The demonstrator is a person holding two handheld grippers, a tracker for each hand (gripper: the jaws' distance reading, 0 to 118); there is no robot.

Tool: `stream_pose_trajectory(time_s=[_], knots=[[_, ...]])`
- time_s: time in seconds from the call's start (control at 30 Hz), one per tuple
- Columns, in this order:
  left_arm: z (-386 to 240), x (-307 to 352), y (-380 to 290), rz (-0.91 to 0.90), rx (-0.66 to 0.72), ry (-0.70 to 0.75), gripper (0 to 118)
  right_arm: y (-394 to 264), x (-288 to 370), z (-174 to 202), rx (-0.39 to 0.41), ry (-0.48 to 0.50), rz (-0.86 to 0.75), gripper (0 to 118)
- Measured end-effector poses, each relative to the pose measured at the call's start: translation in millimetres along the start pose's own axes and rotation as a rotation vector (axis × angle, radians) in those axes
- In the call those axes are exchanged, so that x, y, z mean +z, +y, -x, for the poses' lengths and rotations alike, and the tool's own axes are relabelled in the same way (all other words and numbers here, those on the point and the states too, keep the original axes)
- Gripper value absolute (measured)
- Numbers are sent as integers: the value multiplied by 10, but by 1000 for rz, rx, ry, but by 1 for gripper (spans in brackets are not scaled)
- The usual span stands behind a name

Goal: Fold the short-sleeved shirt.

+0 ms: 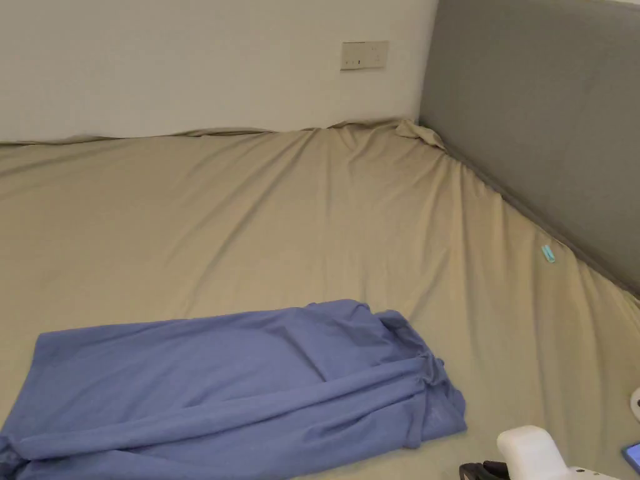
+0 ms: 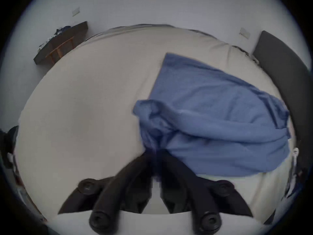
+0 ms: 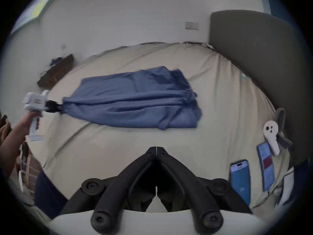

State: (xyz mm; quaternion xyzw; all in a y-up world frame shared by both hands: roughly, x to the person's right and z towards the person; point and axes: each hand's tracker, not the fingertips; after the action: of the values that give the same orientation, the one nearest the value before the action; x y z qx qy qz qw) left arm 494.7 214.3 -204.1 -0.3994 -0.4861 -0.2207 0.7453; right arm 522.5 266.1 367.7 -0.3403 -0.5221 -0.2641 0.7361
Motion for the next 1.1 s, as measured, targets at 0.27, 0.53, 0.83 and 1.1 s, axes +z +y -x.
stream_pose_trajectory(time_s=[0.27, 0.53, 0.83, 1.1], knots=[[-39, 317, 89, -25, 127, -76, 5, 462, -621, -393, -78, 8, 68, 118], [-176, 617, 113, -61, 152, -104, 5, 632, -1447, -463, -120, 7, 208, 117], [85, 582, 110, -50, 214, -164, 5, 744, -1229, -379, -173, 90, 183, 8], [571, 1130, 135, -99, 357, -339, 5, 863, -294, -506, -158, 170, 82, 7]])
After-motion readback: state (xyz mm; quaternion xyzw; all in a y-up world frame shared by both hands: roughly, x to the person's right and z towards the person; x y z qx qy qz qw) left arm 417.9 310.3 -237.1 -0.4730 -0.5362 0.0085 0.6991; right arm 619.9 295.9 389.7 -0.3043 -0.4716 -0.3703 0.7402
